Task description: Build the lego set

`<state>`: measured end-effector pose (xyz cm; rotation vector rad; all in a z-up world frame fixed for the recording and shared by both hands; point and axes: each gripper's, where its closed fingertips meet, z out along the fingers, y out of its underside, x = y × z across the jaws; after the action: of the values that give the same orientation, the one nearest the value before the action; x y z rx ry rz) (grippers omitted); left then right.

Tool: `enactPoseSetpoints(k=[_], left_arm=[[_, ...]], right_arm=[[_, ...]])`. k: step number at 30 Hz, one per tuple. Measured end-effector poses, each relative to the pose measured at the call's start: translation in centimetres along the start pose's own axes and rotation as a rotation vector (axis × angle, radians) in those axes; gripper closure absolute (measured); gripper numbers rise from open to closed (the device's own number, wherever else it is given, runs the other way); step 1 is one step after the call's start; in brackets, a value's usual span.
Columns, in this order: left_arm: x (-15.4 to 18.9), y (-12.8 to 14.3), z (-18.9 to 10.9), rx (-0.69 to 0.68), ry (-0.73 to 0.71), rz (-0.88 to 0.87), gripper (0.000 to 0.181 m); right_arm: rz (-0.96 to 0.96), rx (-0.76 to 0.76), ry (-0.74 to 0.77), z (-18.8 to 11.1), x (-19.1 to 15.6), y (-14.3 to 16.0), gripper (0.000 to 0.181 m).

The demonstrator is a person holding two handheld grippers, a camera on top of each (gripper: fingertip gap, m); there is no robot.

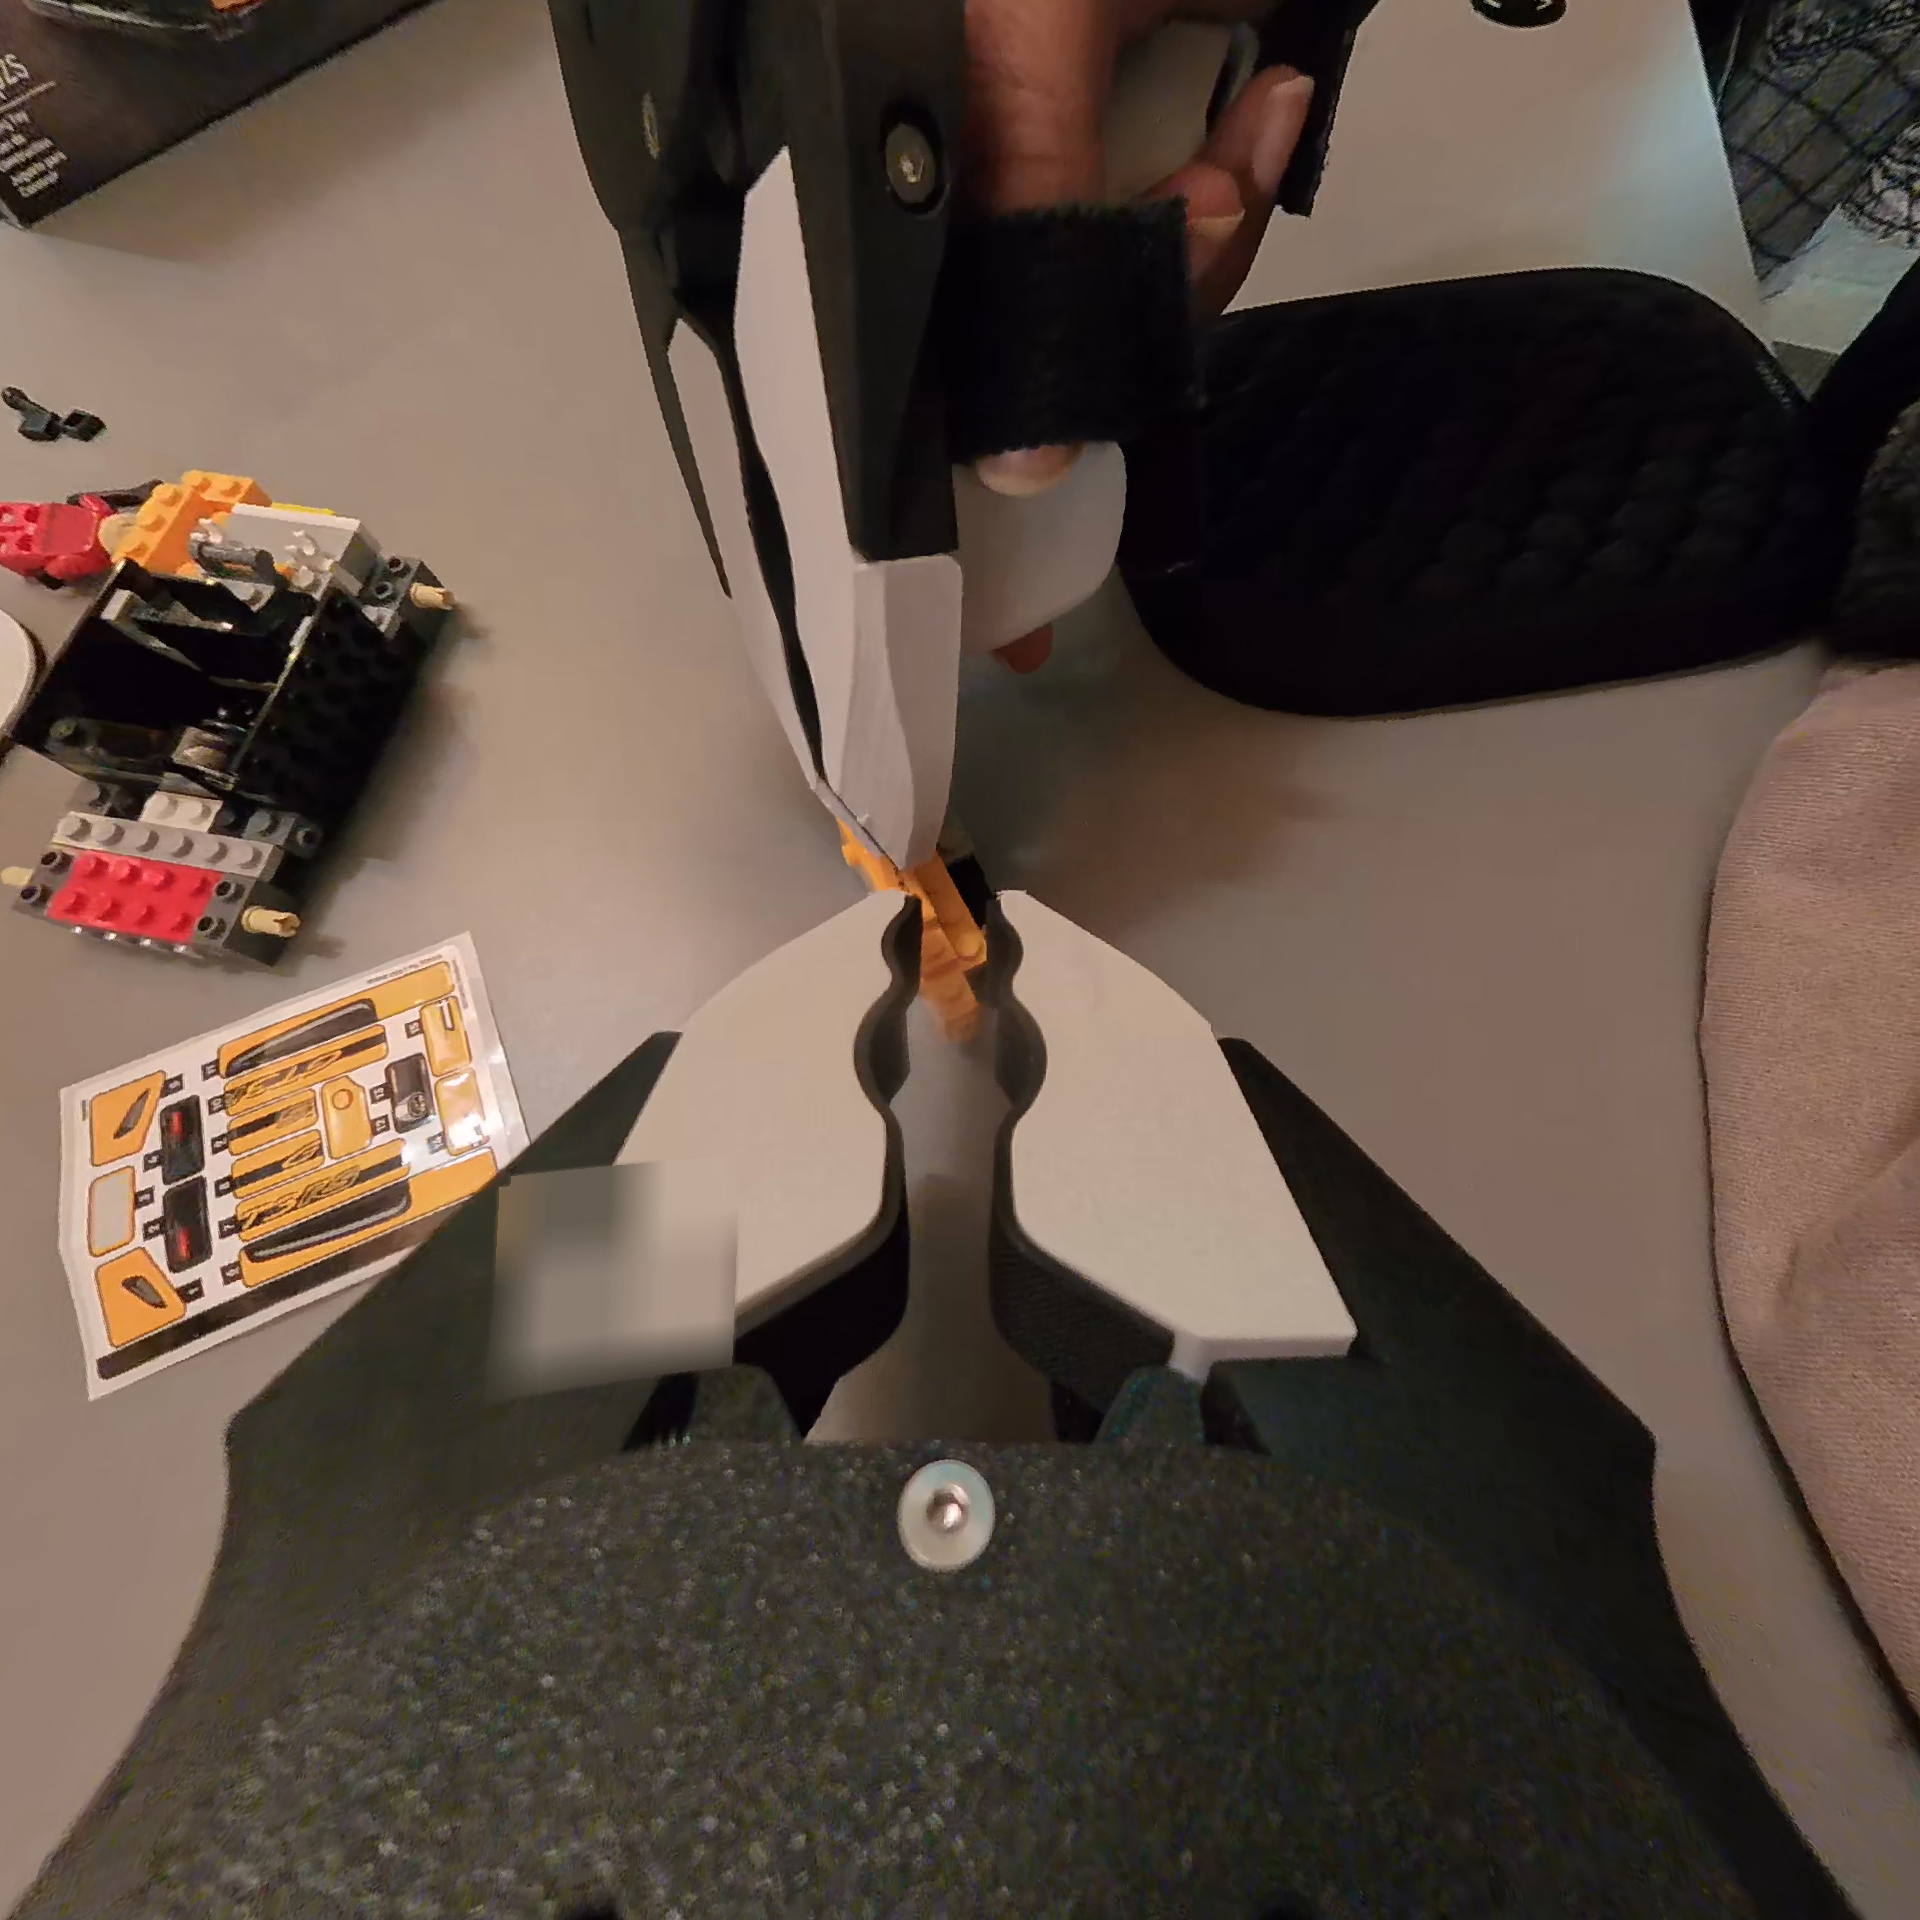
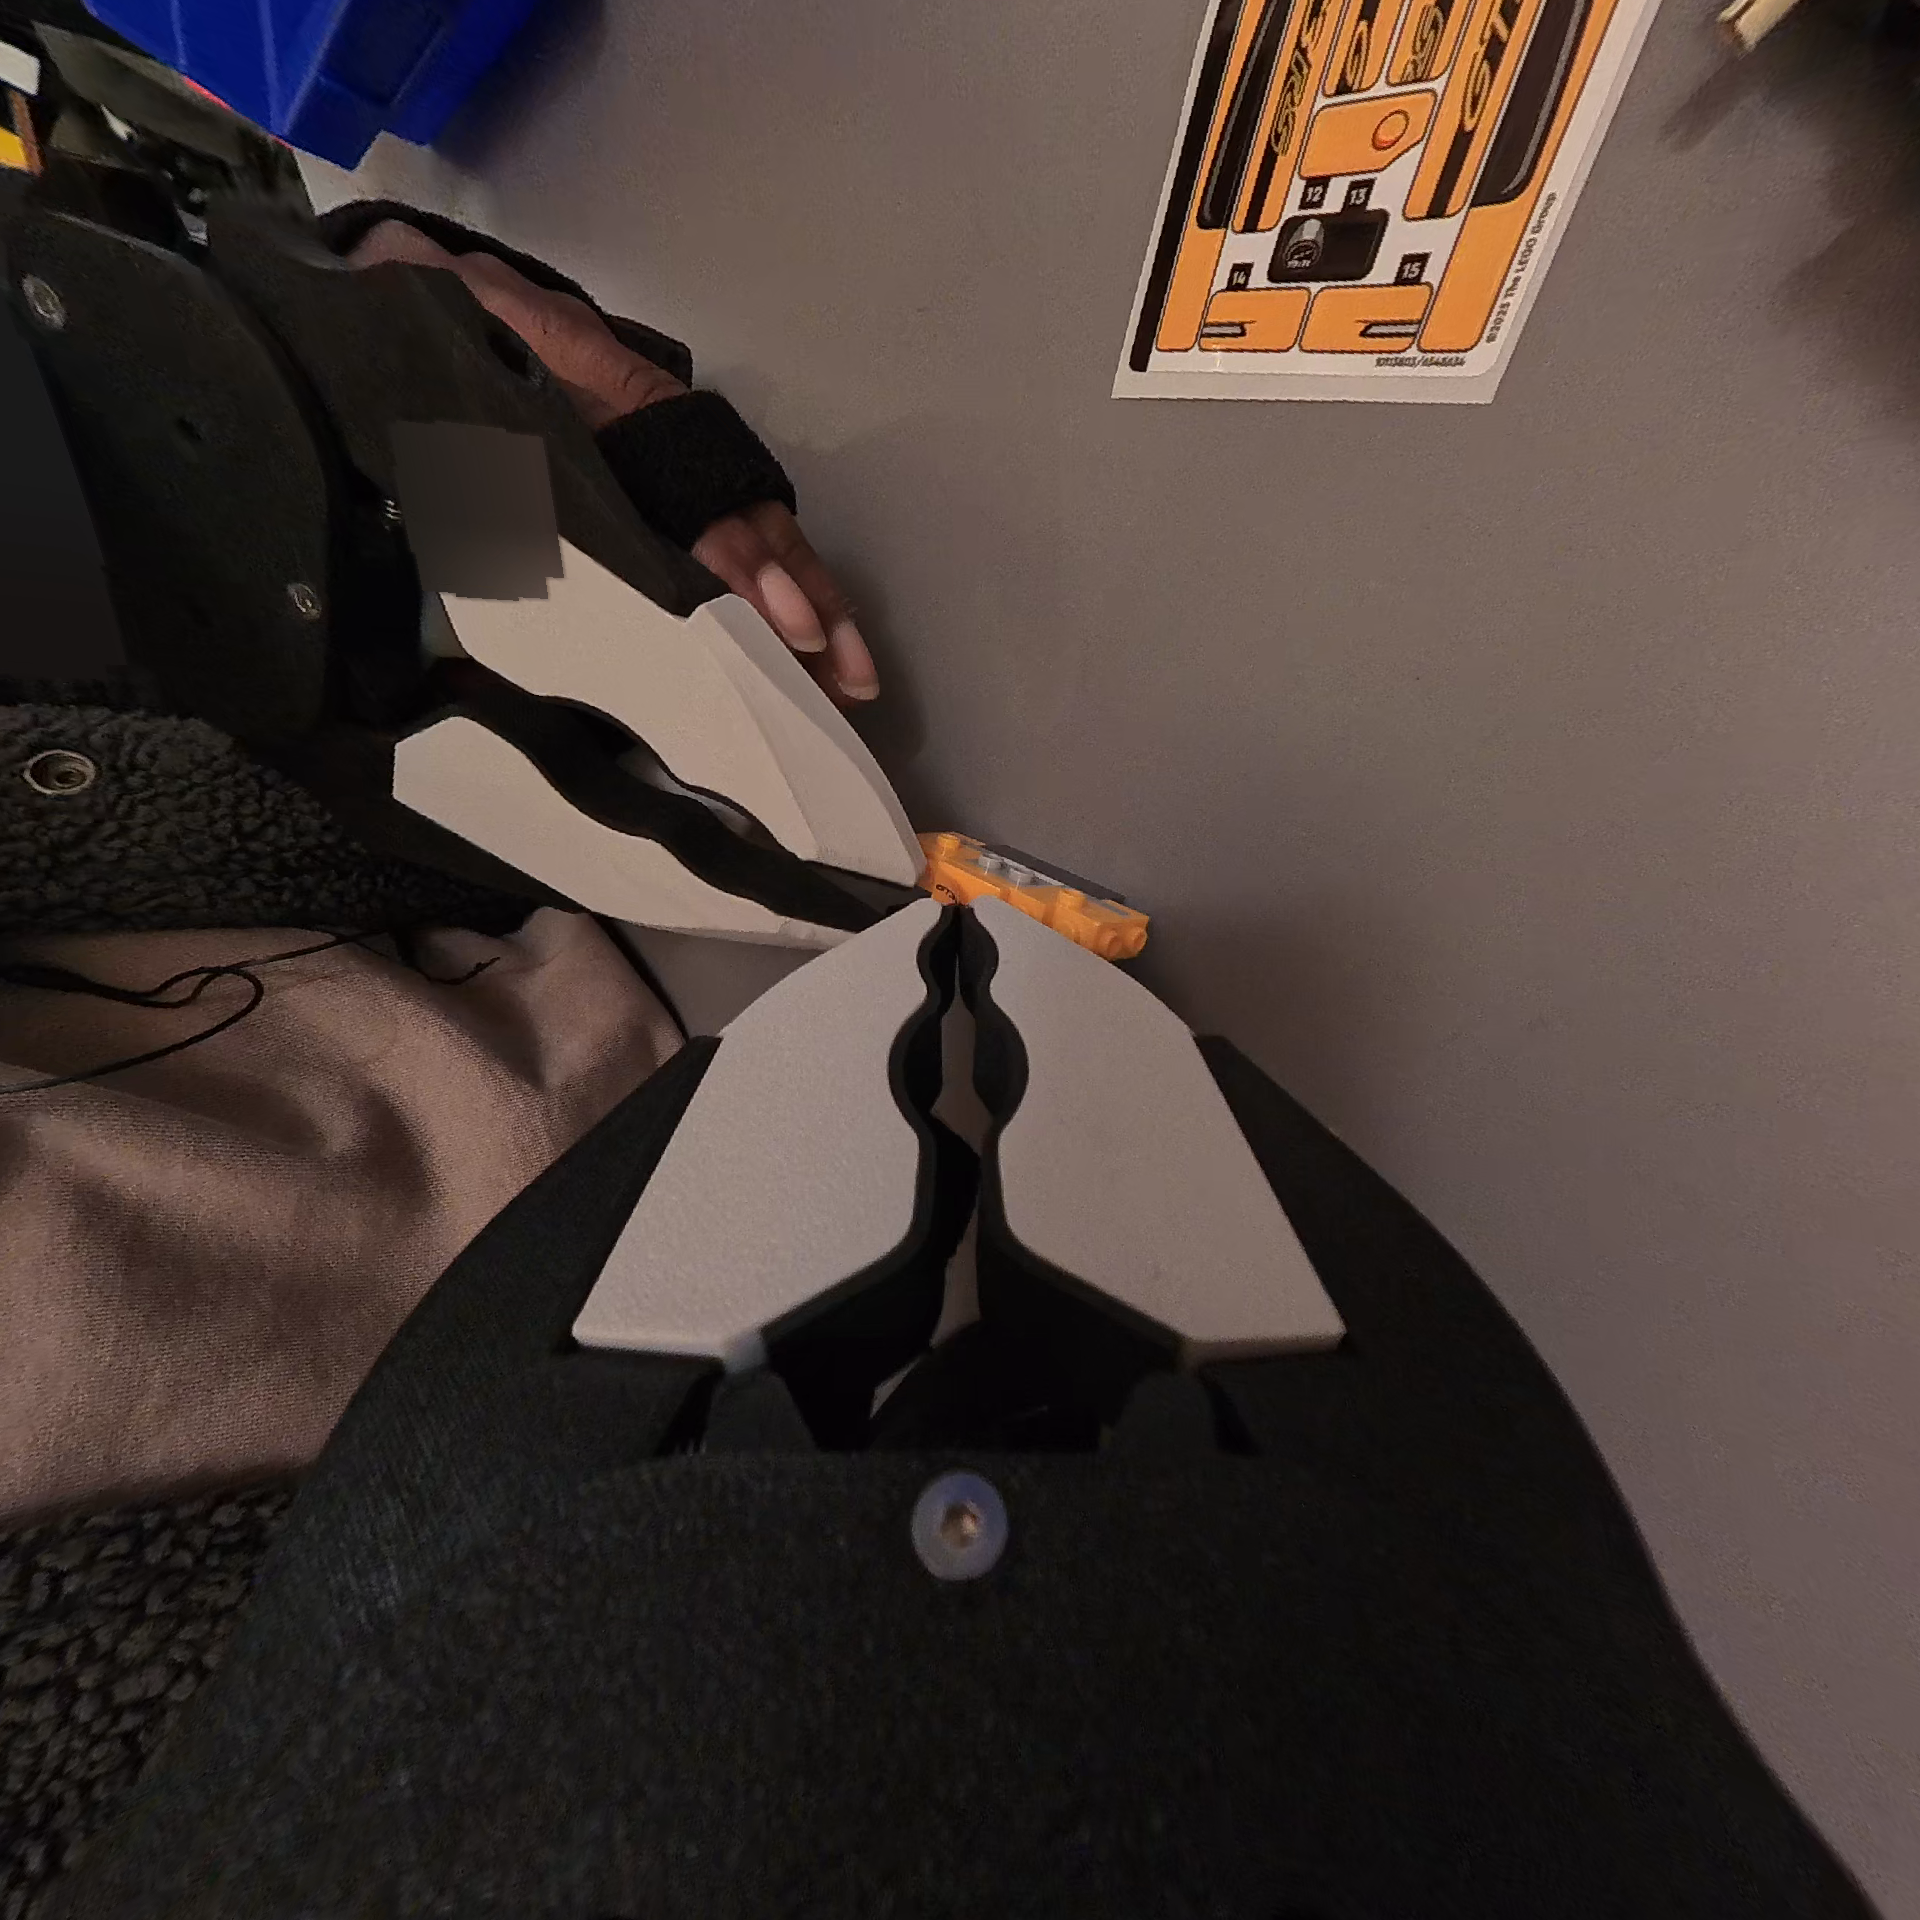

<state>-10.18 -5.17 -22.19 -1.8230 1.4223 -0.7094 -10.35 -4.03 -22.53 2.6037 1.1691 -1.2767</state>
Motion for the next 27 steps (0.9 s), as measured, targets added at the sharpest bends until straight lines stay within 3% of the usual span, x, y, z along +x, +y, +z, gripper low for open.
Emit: enactPoseSetpoints(k=[27], left_arm=[[-0.48,0.27,0.58,-0.119,-0.067,0.066,0.181]], right_arm=[[-0.004,-0.004,-0.016,-0.02,-0.09,-0.02,0.181]])
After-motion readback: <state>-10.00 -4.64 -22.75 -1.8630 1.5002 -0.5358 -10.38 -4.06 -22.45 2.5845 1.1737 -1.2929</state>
